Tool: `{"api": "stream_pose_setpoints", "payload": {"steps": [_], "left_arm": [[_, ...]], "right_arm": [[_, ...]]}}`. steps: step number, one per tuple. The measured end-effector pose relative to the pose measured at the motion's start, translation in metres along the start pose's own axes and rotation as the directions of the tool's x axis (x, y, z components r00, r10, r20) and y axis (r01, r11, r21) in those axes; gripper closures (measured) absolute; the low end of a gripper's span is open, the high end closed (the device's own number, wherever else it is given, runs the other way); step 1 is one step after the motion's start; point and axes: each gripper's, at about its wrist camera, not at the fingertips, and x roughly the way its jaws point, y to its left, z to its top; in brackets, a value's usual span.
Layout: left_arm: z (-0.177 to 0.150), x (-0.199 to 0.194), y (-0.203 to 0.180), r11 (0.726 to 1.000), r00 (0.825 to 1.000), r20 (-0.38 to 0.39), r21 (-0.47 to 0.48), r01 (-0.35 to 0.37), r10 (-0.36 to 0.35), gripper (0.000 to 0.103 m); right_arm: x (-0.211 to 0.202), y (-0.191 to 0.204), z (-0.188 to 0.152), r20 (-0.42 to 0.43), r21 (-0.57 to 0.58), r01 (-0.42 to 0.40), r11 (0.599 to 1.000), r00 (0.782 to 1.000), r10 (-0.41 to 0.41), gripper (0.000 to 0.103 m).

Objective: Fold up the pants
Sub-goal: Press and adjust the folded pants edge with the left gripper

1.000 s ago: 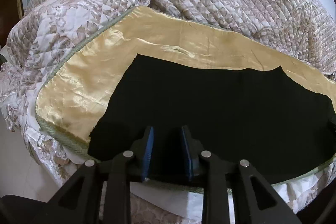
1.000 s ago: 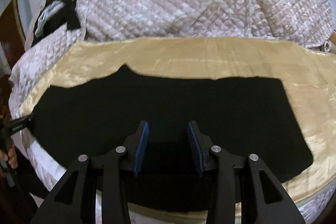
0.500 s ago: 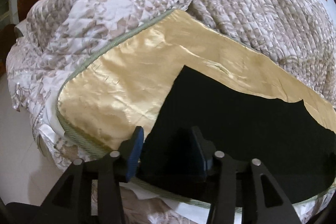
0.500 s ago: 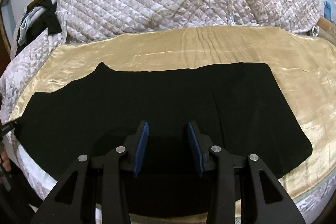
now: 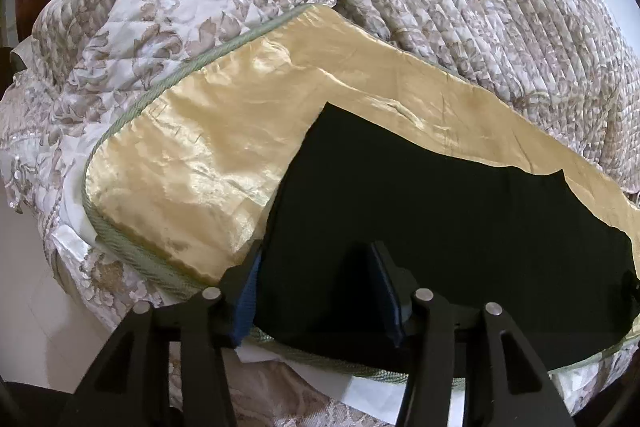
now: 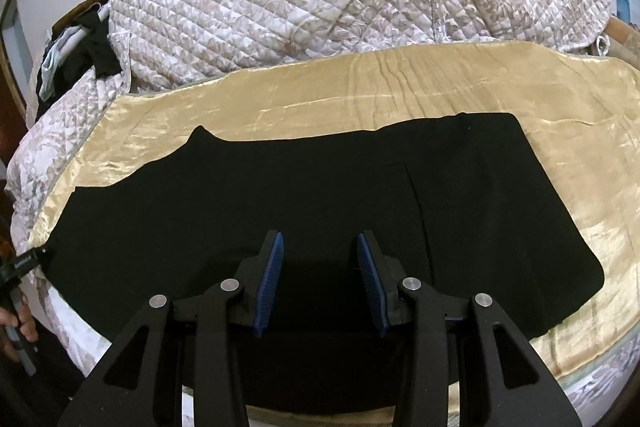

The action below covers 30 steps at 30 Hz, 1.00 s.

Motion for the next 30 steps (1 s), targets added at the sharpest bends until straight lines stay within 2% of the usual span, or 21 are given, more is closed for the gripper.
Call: {"api": "stream_pose_setpoints", "payload": {"steps": [3,9,12,15,20,23,27,30], "left_arm": [[0.0,0.003,-0.003,1.0,1.0,-0.004,0.02,0.006,-0.006,0.067],[0.004,0.007,-0.009,0.997,1.0,-0.002,0.08,-0.015,0.015,0.077],[0.006,0.005,-0.008,0.997,1.0,0.005,0.077,-0.028,0.028,0.091],[0.01,0.002,-0.004,0.999,1.0,0.0,0.041,-0.007,0.007,0.094],[0.016,-0.012,-0.015,0.995,0.996,0.021,0.041,0.089,-0.089,0.095],[0.022,-0.019,-0.025,0.986,0.986,0.018,0.032,0.163,-0.164,0.095],[0.033,-0.029,-0.047,0.966,0.966,0.013,0.028,0.258,-0.259,0.095],[0.039,-0.038,-0.078,0.943,0.944,0.011,0.06,0.327,-0.328,0.095]], "right_arm": [[0.0,0.001,0.0,-0.001,0.001,-0.001,1.0,1.0,0.001,0.064],[0.0,0.002,0.0,0.0,0.0,-0.003,1.0,1.0,0.003,0.064],[0.0,0.003,0.0,0.002,0.0,-0.005,1.0,1.0,0.005,0.064],[0.0,0.003,0.0,0.003,0.005,-0.009,1.0,1.0,0.009,0.064],[-0.003,0.004,0.001,0.013,0.018,-0.026,1.0,1.0,0.025,0.064],[-0.006,0.002,0.001,0.021,0.033,-0.036,0.999,0.999,0.036,0.064],[-0.008,-0.003,0.003,0.03,0.064,-0.057,0.996,0.998,0.055,0.064],[-0.01,-0.008,0.004,0.04,0.093,-0.076,0.993,0.997,0.072,0.064]]}}
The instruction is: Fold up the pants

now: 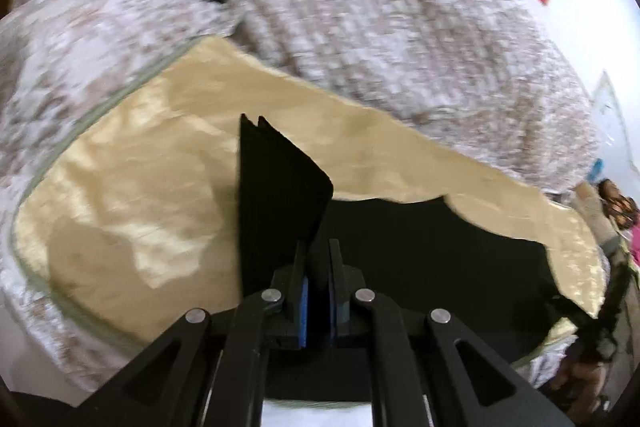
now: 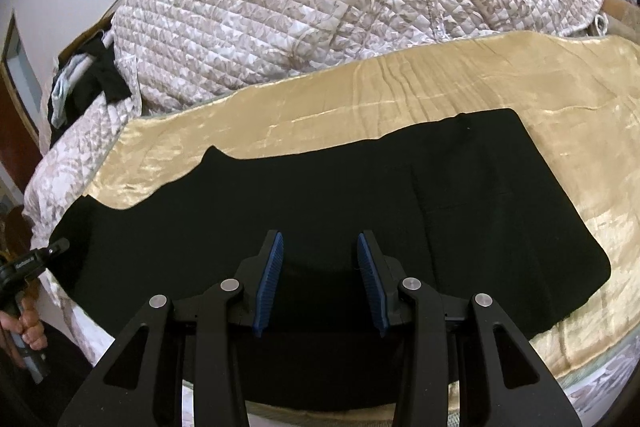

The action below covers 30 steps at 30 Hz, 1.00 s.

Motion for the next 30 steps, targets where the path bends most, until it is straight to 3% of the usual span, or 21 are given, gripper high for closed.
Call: {"api": "stream_pose_setpoints", "payload": {"steps": [6,12,16,18,22,23,26,29,30], "left_arm": [[-0.001,0.022,-0.083,0.982,0.987,-0.038,0.099,0.16,-0.157,0.095],[-0.04,0.064,-0.155,0.943,0.95,-0.157,0.155,0.293,-0.27,0.095],[-0.075,0.097,-0.17,0.936,0.919,-0.288,0.145,0.32,-0.27,0.095],[-0.083,0.1,-0.167,0.932,0.908,-0.311,0.133,0.336,-0.283,0.094],[-0.064,0.076,-0.154,0.9,0.866,-0.322,0.078,0.428,-0.384,0.088],[-0.054,0.068,-0.151,0.896,0.87,-0.296,0.088,0.436,-0.394,0.088],[-0.019,0.046,-0.131,0.916,0.919,-0.192,0.144,0.374,-0.345,0.076],[0.009,0.047,-0.1,0.959,0.975,-0.106,0.192,0.21,-0.193,0.069],[0.014,0.051,-0.09,0.966,0.984,-0.099,0.196,0.168,-0.151,0.069]], "right_arm": [[-0.004,-0.008,0.002,0.013,0.046,-0.028,0.999,1.0,0.028,0.064],[-0.007,-0.014,0.002,0.017,0.064,-0.042,0.997,0.999,0.041,0.064],[-0.006,-0.021,0.001,0.003,0.085,-0.045,0.995,0.999,0.045,0.064],[-0.006,-0.023,0.0,0.001,0.095,-0.048,0.994,0.999,0.049,0.064],[-0.006,-0.018,0.001,0.004,0.076,-0.089,0.993,0.996,0.089,0.064],[-0.004,-0.015,0.001,-0.002,0.073,-0.107,0.992,0.994,0.108,0.064],[0.005,-0.005,0.002,-0.032,0.076,-0.207,0.975,0.977,0.21,0.064],[0.016,0.016,0.004,-0.077,0.057,-0.272,0.961,0.958,0.276,0.064],[0.022,0.023,0.006,-0.096,0.05,-0.296,0.954,0.949,0.3,0.064]]}}
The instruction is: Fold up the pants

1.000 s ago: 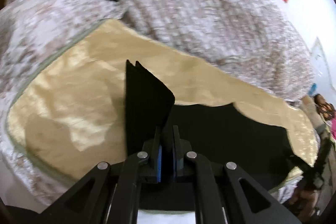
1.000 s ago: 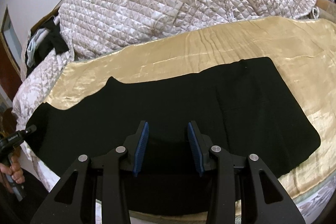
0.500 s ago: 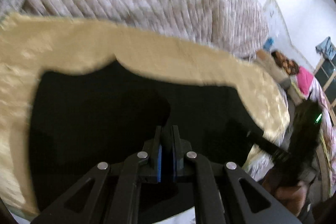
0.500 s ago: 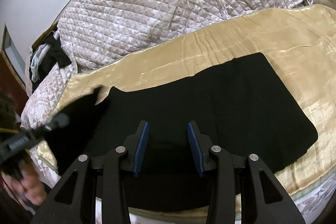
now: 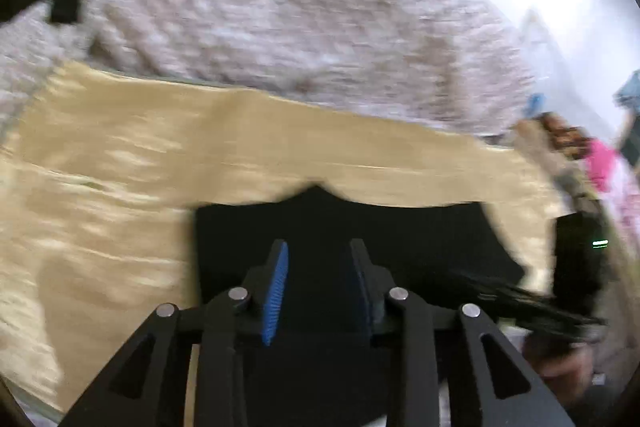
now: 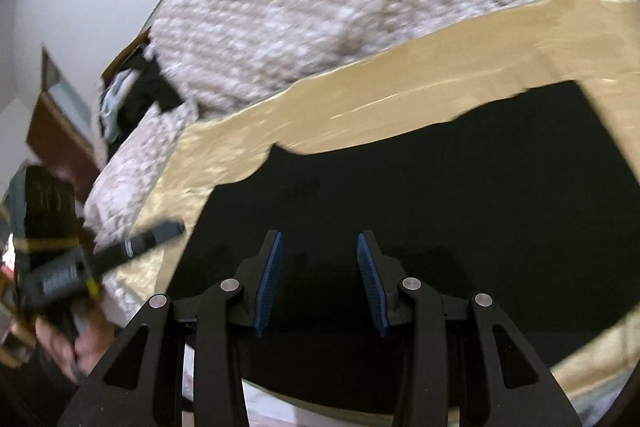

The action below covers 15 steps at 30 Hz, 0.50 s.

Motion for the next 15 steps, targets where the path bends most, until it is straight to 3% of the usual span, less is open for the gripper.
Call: {"api": "stream_pose_setpoints", "payload": {"steps": [4,7,15], "left_arm": [[0.001,0.011,0.028,0.998,0.998,-0.001,-0.03,-0.059,0.059,0.069],[-0.005,0.022,0.036,0.997,0.998,-0.01,-0.056,-0.056,0.056,0.069],[-0.016,0.031,0.044,0.996,0.997,-0.038,-0.052,-0.069,0.067,0.069]], "right_arm": [[0.033,0.014,0.008,-0.076,-0.032,-0.021,0.999,0.997,0.019,0.064],[0.061,0.008,0.012,-0.149,-0.005,0.008,1.0,0.989,-0.009,0.064],[0.081,0.013,0.02,-0.151,0.015,-0.025,1.0,0.988,0.027,0.062]]}}
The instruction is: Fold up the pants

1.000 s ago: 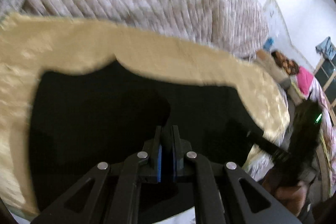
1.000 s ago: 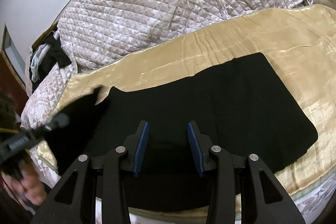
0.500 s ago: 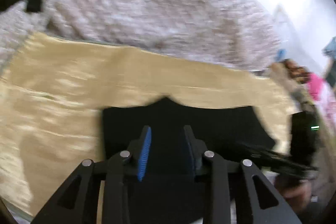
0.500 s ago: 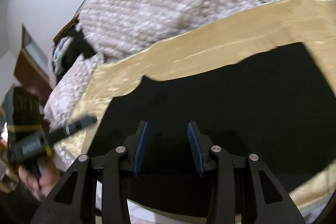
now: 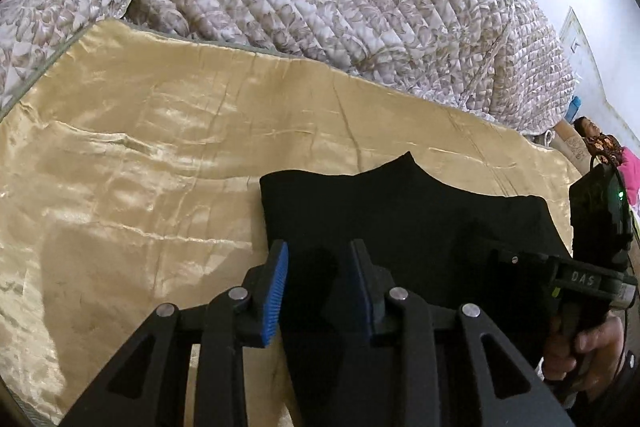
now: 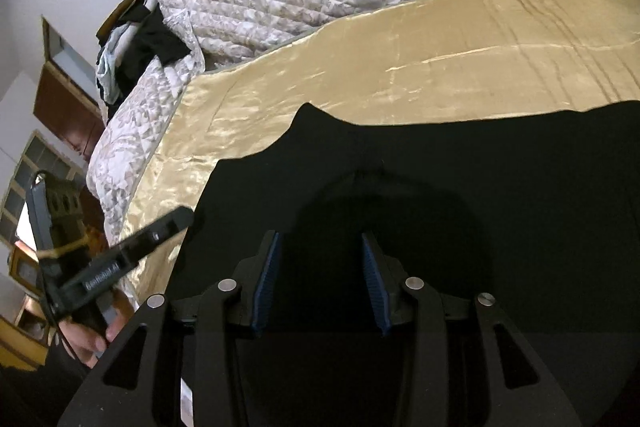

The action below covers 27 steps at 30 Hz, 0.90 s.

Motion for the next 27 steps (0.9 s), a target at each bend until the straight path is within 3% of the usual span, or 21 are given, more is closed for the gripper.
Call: {"api": "stream_pose_setpoints", "payload": {"steps": [2,4,5,11,14,24,26,27], "left_arm": [[0.0,-0.001,0.0,1.0,1.0,0.004,0.001,-0.009,0.009,0.069],[0.0,-0.002,0.001,1.0,1.0,0.007,-0.003,-0.012,0.012,0.069],[0.0,-0.002,0.002,1.0,1.0,0.008,-0.003,-0.013,0.013,0.069],[-0.003,-0.002,-0.001,1.0,1.0,0.006,0.006,0.0,0.0,0.069],[-0.006,0.0,-0.005,1.0,1.0,-0.009,0.019,0.008,-0.008,0.069],[-0.011,-0.005,-0.006,0.999,1.0,-0.005,0.036,0.013,-0.012,0.069],[-0.011,-0.007,-0.004,0.999,1.0,-0.004,0.033,0.01,-0.01,0.069],[-0.012,-0.007,-0.004,0.999,1.0,-0.006,0.031,0.01,-0.01,0.069]], "right_arm": [[0.0,0.0,0.001,-0.004,0.016,-0.015,1.0,1.0,0.015,0.062],[0.001,0.002,0.0,-0.014,0.021,-0.028,0.999,1.0,0.028,0.09],[0.002,0.002,-0.002,-0.018,0.025,-0.039,0.999,0.999,0.039,0.099],[-0.026,-0.006,-0.002,0.077,0.055,-0.038,0.998,0.996,0.034,0.1],[-0.018,-0.02,-0.007,0.037,0.09,0.022,0.996,0.999,-0.025,0.1],[-0.028,-0.016,-0.013,0.049,0.051,0.052,0.997,0.997,-0.054,0.1],[-0.035,-0.017,-0.012,0.067,0.057,0.03,0.998,0.997,-0.034,0.096],[-0.039,-0.018,-0.012,0.078,0.064,0.027,0.998,0.996,-0.032,0.085]]}}
